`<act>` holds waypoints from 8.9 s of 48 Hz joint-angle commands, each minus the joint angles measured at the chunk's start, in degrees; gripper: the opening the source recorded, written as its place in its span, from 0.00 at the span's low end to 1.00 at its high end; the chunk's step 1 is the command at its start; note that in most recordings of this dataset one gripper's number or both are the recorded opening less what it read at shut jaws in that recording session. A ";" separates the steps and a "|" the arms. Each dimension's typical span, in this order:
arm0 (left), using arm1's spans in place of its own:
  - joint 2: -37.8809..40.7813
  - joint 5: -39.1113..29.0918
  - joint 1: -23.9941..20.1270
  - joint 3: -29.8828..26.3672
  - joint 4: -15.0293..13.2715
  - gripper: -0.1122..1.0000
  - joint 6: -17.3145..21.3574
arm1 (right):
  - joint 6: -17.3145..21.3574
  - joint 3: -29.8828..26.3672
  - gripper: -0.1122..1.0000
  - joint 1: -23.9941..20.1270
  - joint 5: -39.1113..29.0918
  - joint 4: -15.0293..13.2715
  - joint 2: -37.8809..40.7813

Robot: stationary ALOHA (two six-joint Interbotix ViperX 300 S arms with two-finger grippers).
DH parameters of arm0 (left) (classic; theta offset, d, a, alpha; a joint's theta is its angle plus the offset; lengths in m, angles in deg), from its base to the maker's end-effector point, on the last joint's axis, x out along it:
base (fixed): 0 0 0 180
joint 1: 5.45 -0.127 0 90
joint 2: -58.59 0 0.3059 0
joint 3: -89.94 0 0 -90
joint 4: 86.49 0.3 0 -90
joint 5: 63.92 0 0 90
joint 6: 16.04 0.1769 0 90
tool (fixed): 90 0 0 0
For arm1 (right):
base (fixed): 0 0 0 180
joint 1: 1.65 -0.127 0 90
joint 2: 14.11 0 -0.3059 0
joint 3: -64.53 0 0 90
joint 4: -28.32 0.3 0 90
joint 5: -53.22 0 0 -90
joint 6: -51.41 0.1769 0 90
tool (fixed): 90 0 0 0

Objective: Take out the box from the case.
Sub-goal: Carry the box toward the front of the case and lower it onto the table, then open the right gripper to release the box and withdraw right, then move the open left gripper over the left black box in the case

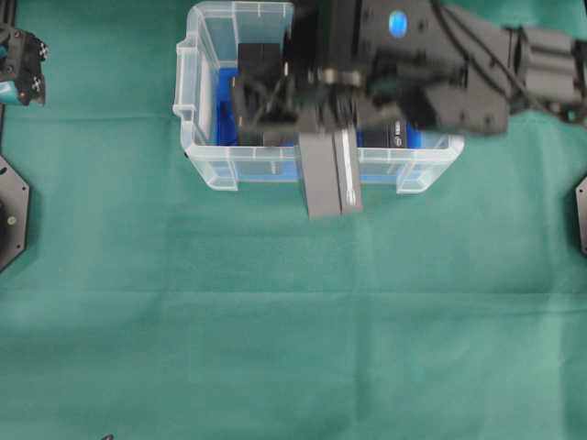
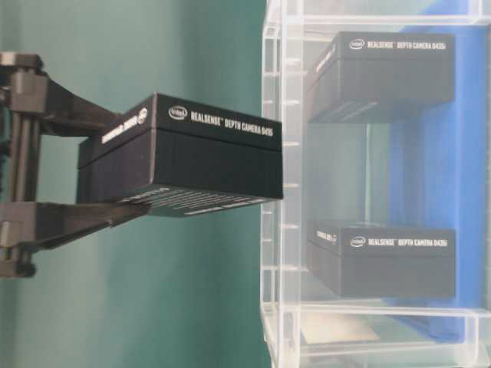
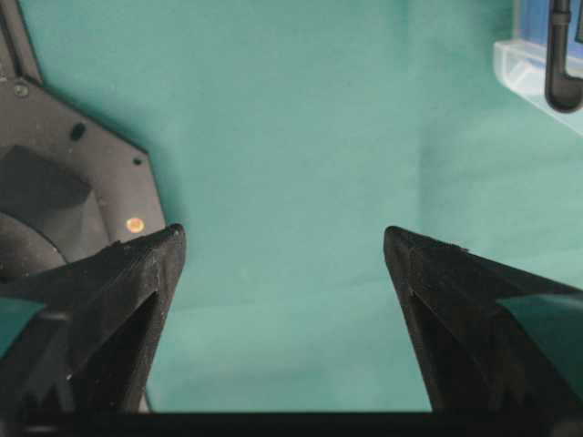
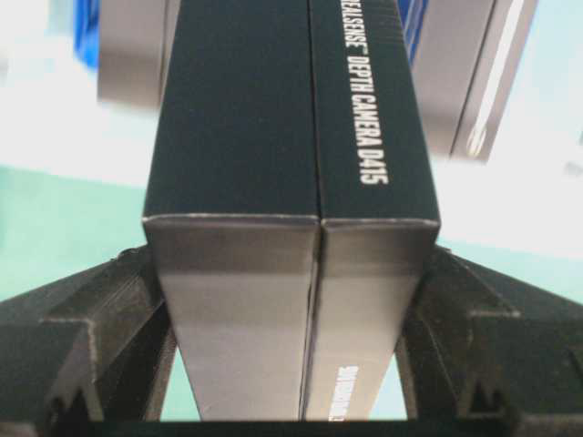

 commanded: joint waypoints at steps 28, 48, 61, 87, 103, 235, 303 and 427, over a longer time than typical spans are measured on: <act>-1.58 -0.97 0.00 -0.09 -0.09 0.91 -0.26 | 14.77 -1.58 0.70 -13.71 -1.67 -1.32 -1.05; -1.14 -0.79 0.00 -0.26 -0.09 0.91 -0.35 | 18.37 -1.58 0.70 -17.05 -2.37 -1.32 -0.97; -1.14 -0.70 0.00 -0.35 -0.26 0.91 -0.70 | 18.37 -1.05 0.70 -17.05 -2.46 -1.85 -0.62; -1.14 -0.70 0.00 -0.26 -0.26 0.91 -0.35 | 21.27 7.12 0.70 -16.96 4.39 -1.14 1.76; -1.49 -0.70 0.35 0.00 -0.26 0.91 -0.35 | 25.22 19.51 0.70 -16.61 18.72 0.62 1.76; -1.67 0.62 0.88 0.18 -0.18 0.91 -1.23 | 25.22 20.65 0.93 -14.41 15.82 -4.13 -8.79; -2.90 0.70 2.20 0.35 -0.62 0.91 -1.85 | 24.61 52.56 0.93 -19.25 9.76 1.14 -38.94; -0.62 0.88 2.55 -0.70 -0.35 0.91 -4.75 | -16.87 63.81 0.93 25.05 21.09 1.67 -47.46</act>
